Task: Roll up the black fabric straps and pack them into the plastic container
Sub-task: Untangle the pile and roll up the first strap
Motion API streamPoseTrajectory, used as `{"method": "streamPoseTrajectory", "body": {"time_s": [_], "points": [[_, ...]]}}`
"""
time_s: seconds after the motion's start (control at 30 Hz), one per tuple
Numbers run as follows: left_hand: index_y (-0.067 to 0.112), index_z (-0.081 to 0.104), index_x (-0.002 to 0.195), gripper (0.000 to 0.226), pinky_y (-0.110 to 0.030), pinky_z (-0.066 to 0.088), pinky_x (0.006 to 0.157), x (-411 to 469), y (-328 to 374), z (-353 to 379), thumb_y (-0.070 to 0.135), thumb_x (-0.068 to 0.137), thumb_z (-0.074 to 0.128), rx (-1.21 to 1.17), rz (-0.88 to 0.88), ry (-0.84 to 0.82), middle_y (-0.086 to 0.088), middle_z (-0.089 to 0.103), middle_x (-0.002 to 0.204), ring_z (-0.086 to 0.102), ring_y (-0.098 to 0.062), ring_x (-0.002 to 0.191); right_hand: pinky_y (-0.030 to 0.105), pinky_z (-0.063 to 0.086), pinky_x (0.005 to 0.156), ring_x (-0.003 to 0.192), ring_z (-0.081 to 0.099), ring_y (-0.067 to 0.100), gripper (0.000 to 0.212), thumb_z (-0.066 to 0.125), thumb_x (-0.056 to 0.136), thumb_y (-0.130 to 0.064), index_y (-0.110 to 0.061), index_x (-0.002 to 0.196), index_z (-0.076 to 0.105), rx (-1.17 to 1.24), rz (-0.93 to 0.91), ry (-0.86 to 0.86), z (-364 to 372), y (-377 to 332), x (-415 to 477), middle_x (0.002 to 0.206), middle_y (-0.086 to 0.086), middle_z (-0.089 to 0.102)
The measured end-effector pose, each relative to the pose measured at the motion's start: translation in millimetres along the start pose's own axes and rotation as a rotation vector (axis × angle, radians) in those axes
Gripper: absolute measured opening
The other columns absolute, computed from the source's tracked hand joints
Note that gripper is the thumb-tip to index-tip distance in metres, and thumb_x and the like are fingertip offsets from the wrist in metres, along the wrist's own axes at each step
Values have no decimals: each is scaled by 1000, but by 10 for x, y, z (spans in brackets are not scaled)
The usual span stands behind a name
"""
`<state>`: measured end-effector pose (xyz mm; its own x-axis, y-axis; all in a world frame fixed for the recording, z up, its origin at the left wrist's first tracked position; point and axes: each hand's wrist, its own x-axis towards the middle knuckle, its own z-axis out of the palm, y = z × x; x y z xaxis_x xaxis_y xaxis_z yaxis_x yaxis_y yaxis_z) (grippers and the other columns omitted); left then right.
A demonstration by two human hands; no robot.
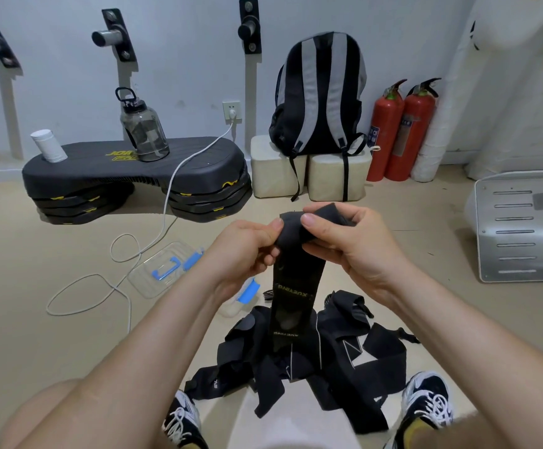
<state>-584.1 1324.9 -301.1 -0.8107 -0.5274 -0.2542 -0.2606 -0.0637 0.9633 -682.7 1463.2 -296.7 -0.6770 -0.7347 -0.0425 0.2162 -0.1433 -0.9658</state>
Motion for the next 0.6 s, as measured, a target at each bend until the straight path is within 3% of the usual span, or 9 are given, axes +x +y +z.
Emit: {"method": "streamPoseTrajectory", "body": {"time_s": [0.13, 0.37, 0.5, 0.6], "points": [[10, 55, 95, 23, -13, 31, 42, -10, 58, -76, 32, 101, 52, -27, -155, -61, -1, 48, 58, 40, -8, 48, 25, 58, 77, 87, 73, 15, 10, 71, 85, -4, -9, 94, 71, -90, -38, -67, 10, 21, -33, 86, 1, 75], [9, 58, 71, 48, -15, 31, 47, -85, -19, 7, 41, 103, 44, 72, -153, -213, -3, 49, 62, 39, -9, 51, 25, 60, 66, 71, 70, 12, 5, 71, 87, -5, -2, 87, 67, -262, -69, -24, -26, -40, 17, 79, 8, 72], [11, 55, 53, 63, -16, 28, 45, -190, 8, 60, 48, 102, 39, 466, -17, -361, -1, 42, 48, 33, -9, 42, 35, 51, 67, 69, 58, 15, 12, 71, 83, -7, -1, 79, 62, -583, -127, -57, -90, -93, 31, 73, 9, 61], [13, 59, 53, 51, -14, 30, 46, -285, 191, -57, 49, 89, 62, 683, 52, -441, 0, 45, 48, 35, -9, 44, 31, 39, 64, 65, 48, 15, 21, 67, 85, -3, -8, 68, 57, -666, -88, -282, -169, -228, 5, 66, 5, 48]]}}
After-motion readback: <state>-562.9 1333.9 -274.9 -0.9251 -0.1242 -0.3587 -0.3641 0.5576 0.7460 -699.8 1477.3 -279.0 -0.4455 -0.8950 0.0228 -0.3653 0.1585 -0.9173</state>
